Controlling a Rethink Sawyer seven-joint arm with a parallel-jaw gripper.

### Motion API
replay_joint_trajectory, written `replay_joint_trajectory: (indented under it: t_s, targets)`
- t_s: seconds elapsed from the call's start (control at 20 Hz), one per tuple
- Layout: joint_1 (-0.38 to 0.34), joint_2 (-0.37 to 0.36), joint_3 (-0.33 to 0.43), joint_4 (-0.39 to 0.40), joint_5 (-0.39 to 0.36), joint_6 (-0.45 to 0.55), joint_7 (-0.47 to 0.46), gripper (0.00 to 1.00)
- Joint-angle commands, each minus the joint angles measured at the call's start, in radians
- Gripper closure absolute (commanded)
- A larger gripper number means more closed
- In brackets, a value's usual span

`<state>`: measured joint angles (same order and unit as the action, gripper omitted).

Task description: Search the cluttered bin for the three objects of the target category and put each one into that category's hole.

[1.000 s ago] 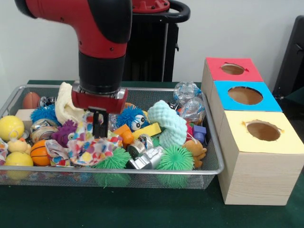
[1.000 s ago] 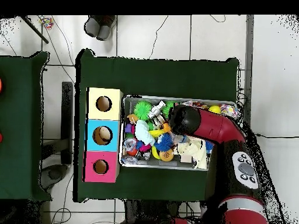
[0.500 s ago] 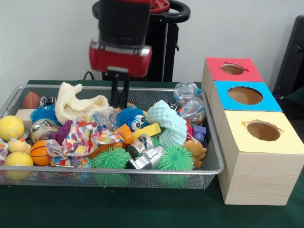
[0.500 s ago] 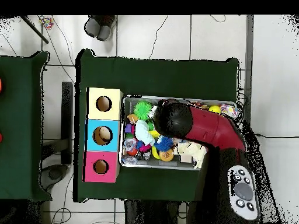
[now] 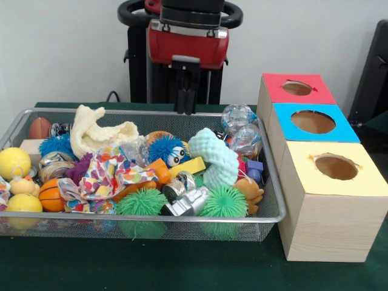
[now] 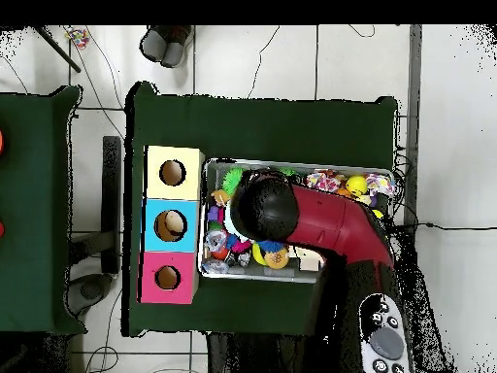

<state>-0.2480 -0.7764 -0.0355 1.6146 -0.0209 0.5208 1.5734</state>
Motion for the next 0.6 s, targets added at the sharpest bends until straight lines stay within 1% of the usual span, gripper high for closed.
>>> replay_joint_trajectory:
  t_s: [0.05,0.3,0.4,0.45,0.6]
  targets:
    - [-0.004,0.074,0.064,0.135,0.003,-0.045,0.15,1.0]
    - [-0.022,0.113,0.043,0.132,0.001,-0.096,0.17,1.0]
    - [-0.017,0.121,0.02,0.121,-0.002,-0.102,0.183,1.0]
    - [-0.02,0.123,0.016,0.12,-0.003,-0.106,0.175,0.0]
    - [-0.016,0.122,0.0,0.103,-0.007,-0.109,0.179,0.0]
